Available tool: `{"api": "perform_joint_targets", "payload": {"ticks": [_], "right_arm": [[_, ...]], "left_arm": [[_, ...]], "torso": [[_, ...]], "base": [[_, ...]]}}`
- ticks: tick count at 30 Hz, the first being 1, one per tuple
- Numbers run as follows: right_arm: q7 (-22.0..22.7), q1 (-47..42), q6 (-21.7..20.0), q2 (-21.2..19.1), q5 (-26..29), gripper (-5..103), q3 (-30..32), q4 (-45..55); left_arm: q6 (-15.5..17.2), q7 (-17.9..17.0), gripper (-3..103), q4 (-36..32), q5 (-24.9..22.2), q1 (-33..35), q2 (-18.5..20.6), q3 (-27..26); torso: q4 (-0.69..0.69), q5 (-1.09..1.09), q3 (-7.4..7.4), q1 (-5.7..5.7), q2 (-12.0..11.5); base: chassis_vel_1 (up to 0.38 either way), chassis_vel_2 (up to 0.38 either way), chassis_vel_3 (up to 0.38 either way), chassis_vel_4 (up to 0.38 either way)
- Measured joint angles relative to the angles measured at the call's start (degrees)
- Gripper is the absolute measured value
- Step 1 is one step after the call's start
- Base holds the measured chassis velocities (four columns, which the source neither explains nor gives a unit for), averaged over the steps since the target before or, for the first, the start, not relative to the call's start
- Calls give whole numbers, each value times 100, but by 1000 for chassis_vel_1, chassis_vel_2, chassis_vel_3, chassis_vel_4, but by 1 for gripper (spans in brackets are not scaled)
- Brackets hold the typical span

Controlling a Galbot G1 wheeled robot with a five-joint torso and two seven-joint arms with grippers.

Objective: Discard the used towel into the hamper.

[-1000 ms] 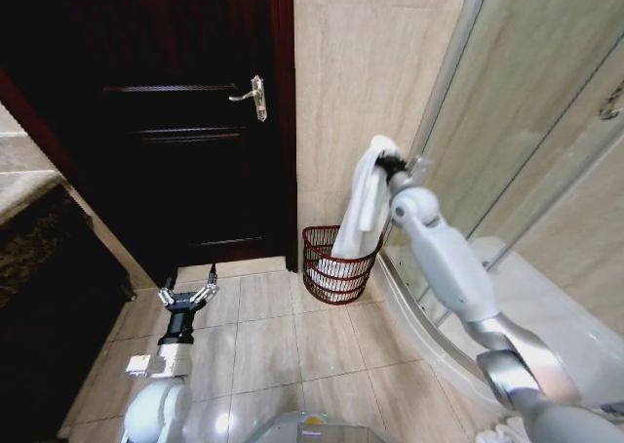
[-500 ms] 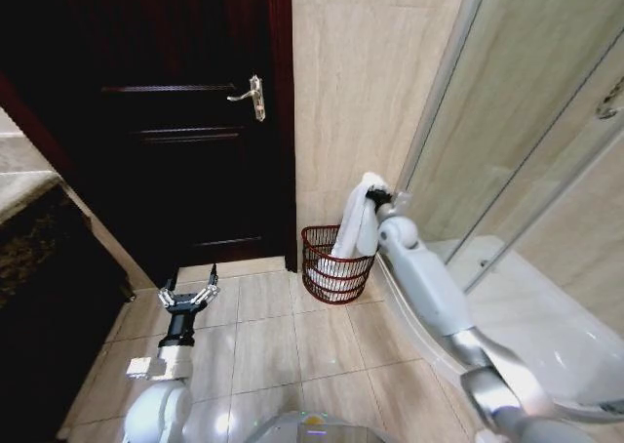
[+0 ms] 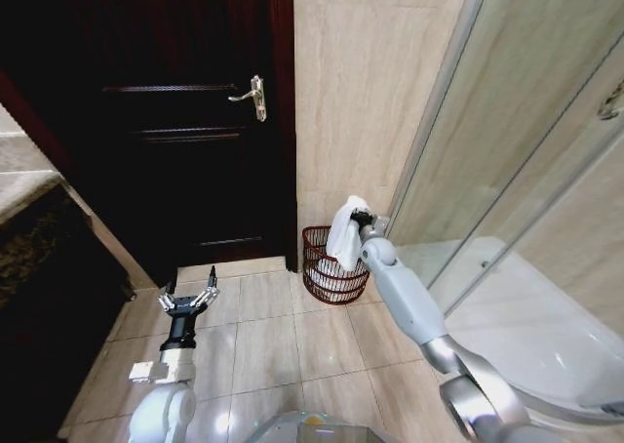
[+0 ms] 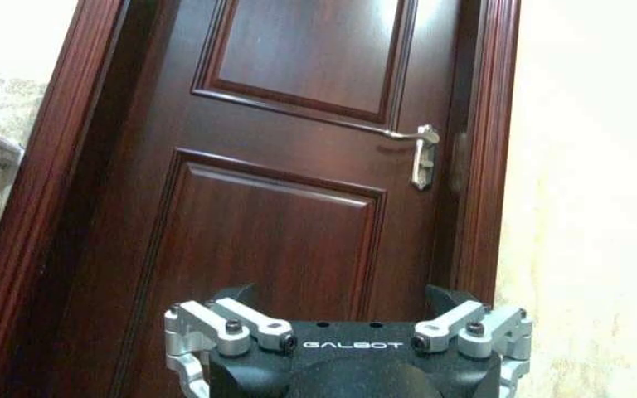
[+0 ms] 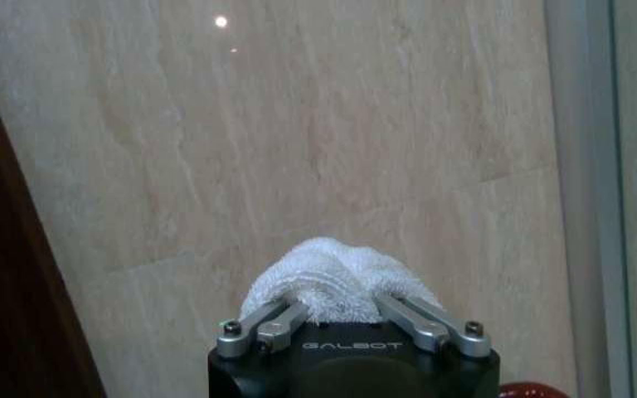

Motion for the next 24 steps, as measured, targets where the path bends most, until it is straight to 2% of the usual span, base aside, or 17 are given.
{"api": "perform_joint_targets", "payload": {"ticks": [11,17,24], "right_arm": [[60,339,-154,-42,-165,8,124,88],[158,210,-515,-344,-152,8,367,606],[186,94,-562,-556,-177,8,408,847]], "left_arm": [[53,53,100,142,-136,-251,87,50],[172,16,100,282,-119,-372,174,171],[327,-51,100,293,-97,-461,227,252]], "torso": [[1,1,1,0,1],[-1,1,1,0,1],[0,2,1,1,1]], "base": [[0,0,0,0],[0,0,0,0],[0,0,0,0]]}}
